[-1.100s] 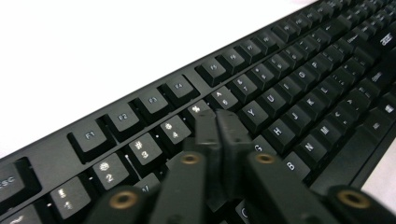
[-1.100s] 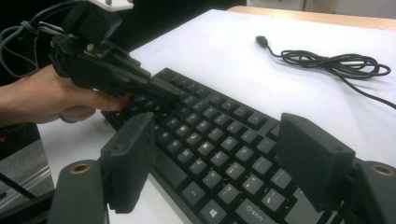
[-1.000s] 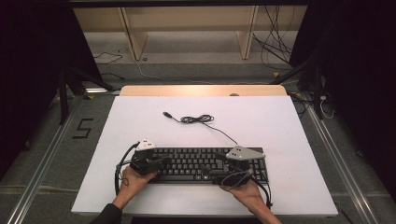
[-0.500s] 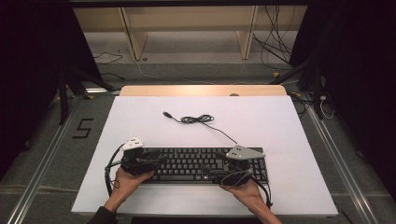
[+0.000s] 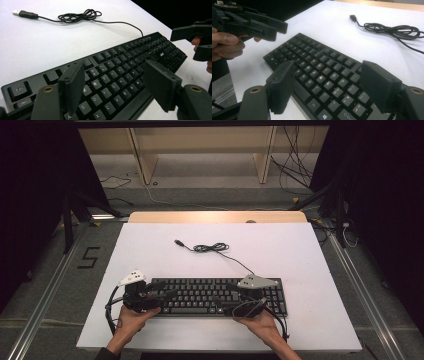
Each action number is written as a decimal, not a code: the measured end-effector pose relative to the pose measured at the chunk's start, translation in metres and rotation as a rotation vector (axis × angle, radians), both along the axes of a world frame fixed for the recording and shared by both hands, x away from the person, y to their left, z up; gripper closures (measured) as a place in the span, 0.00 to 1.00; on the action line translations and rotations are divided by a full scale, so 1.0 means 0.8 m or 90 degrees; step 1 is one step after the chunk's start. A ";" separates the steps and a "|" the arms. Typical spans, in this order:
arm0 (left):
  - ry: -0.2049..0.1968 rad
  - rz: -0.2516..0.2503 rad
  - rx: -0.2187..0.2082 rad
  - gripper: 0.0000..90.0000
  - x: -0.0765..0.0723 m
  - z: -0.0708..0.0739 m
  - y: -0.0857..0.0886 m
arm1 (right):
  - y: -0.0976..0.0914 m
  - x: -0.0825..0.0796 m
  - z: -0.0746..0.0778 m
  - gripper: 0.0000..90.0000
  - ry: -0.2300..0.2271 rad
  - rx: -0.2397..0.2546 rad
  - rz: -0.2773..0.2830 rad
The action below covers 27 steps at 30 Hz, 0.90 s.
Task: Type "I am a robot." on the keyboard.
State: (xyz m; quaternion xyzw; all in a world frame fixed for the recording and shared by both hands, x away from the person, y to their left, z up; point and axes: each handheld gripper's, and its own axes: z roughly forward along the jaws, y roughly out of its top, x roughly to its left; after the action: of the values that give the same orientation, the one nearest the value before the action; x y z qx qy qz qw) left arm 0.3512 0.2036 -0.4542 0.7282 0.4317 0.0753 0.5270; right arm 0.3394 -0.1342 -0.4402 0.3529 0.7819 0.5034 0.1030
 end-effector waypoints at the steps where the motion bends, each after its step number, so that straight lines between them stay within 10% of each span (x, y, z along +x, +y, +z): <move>1: 0.001 0.002 0.000 0.36 -0.001 0.000 0.000 | 0.001 0.001 0.000 0.34 0.001 -0.003 0.001; 27: -0.022 -0.003 0.008 0.30 -0.016 -0.004 0.004 | 0.026 0.043 -0.019 0.96 0.047 -0.091 -0.003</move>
State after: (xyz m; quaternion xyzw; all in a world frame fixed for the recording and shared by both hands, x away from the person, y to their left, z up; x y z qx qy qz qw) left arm 0.3384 0.2071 -0.4574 0.7311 0.4200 0.0891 0.5303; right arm 0.3739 -0.1133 -0.4556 0.3647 0.8183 0.4328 0.1000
